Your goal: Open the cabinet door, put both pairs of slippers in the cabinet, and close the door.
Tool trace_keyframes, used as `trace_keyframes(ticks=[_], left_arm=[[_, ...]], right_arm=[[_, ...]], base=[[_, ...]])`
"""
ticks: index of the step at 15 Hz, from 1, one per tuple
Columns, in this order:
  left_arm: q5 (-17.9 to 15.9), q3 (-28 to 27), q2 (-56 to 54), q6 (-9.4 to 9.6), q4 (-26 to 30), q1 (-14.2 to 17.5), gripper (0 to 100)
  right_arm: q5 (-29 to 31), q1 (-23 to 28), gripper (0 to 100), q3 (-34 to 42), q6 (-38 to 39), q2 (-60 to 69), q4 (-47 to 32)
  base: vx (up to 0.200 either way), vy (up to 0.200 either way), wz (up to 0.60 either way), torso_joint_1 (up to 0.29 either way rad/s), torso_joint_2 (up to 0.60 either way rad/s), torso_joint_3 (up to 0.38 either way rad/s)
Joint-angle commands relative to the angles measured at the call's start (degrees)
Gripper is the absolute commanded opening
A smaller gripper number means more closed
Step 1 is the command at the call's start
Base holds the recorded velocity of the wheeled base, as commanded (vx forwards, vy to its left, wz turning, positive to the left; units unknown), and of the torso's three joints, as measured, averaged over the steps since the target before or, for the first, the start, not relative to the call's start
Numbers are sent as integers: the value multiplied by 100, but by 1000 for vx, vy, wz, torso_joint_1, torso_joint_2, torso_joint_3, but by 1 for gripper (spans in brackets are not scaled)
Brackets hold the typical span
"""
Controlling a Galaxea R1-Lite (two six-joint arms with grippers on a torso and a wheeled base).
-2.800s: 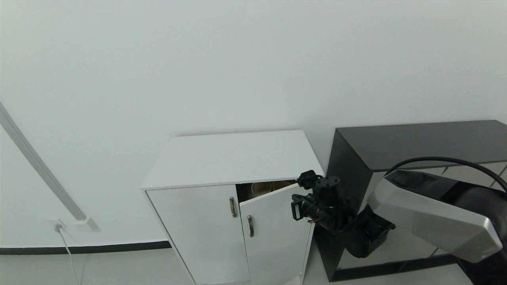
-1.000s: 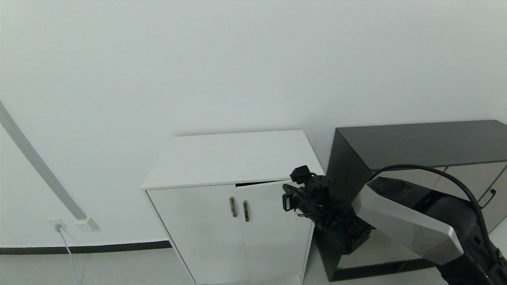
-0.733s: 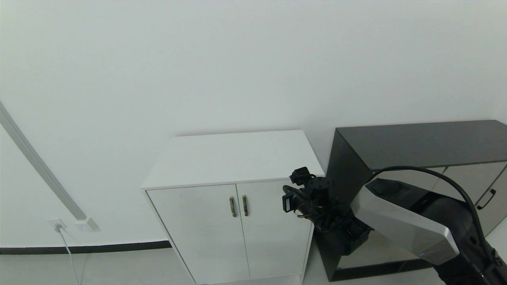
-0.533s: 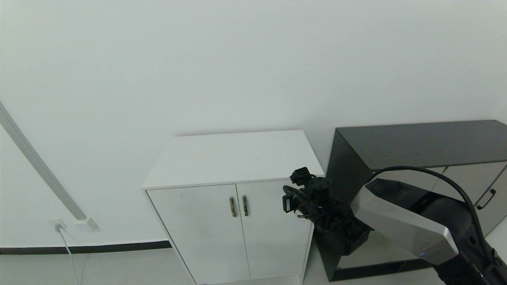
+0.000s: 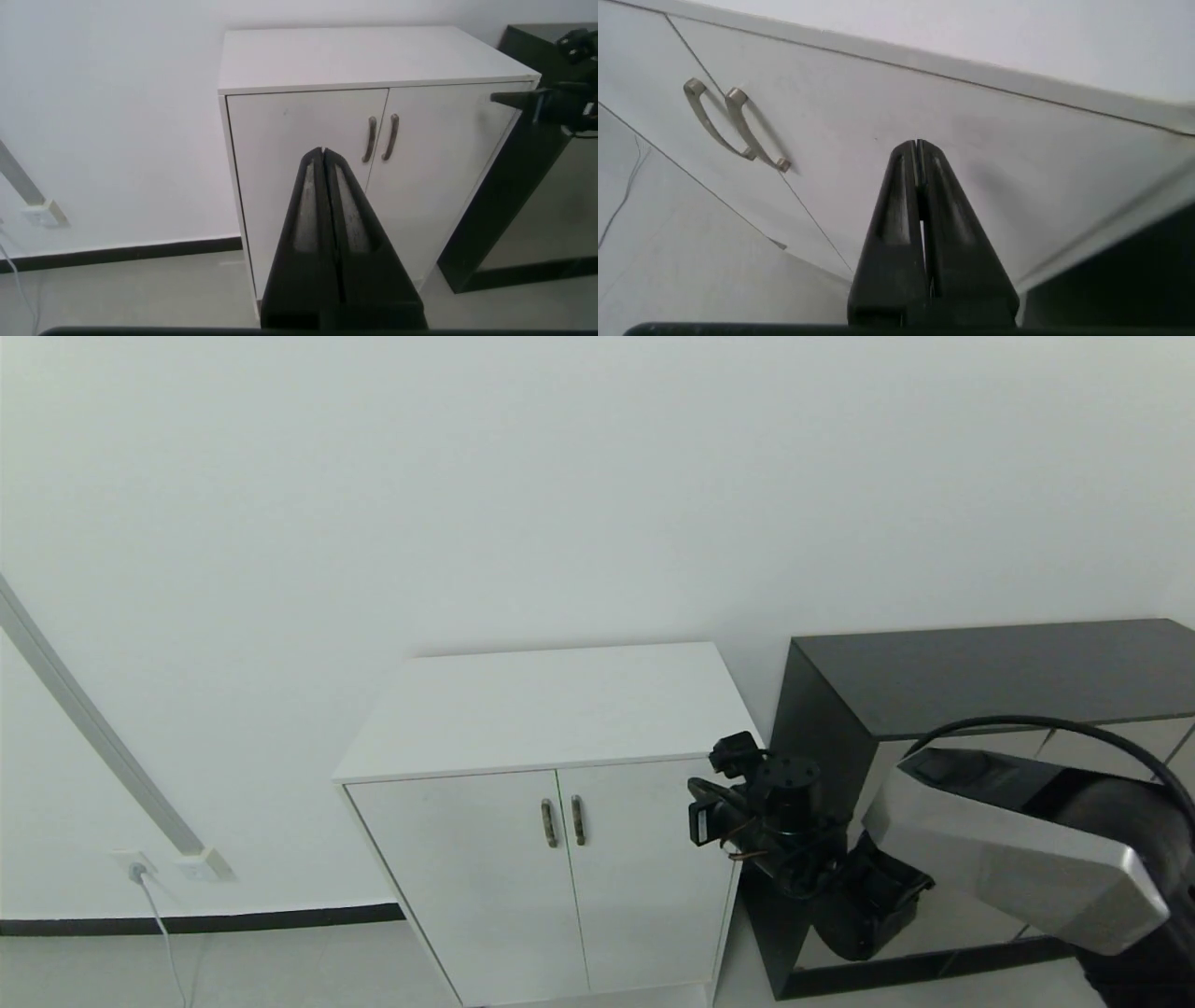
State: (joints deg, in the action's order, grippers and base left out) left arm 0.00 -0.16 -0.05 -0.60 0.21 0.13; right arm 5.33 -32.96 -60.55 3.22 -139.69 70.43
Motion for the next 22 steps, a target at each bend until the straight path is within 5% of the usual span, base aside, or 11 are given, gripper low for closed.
trace_keyframes(ticks=[1,6,11,14,17,20,22], left_arm=[[0,-2,5,-2,6,4,0],[-9,-2,5,-2,-3,4,0],[9,-2,5,7,6,4,0],[9,7,5,-11,6,4,0],[18,-2,5,-19,6,4,0],[9,-2,5,-19,-3,4,0],[18,7,5,-19,-3,4,0]], right_arm=[[56,317,0,808,-5,909,173],[1199,1231,0,3330,-93,3545,-2],[1462,3252,0,4992,-243,6050,-899],[610,4070,0,5290,-366,7755,-2085],[179,4114,0,5097,-480,9355,-3817],[-840,4114,0,4183,-533,10911,-6375],[-1500,4105,0,3902,-542,11218,-6840]], base=[[0,0,0,0,0,0],[0,0,0,0,0,0],[0,0,0,0,0,0],[0,0,0,0,0,0],[0,0,0,0,0,0],[0,0,0,0,0,0],[0,0,0,0,0,0]])
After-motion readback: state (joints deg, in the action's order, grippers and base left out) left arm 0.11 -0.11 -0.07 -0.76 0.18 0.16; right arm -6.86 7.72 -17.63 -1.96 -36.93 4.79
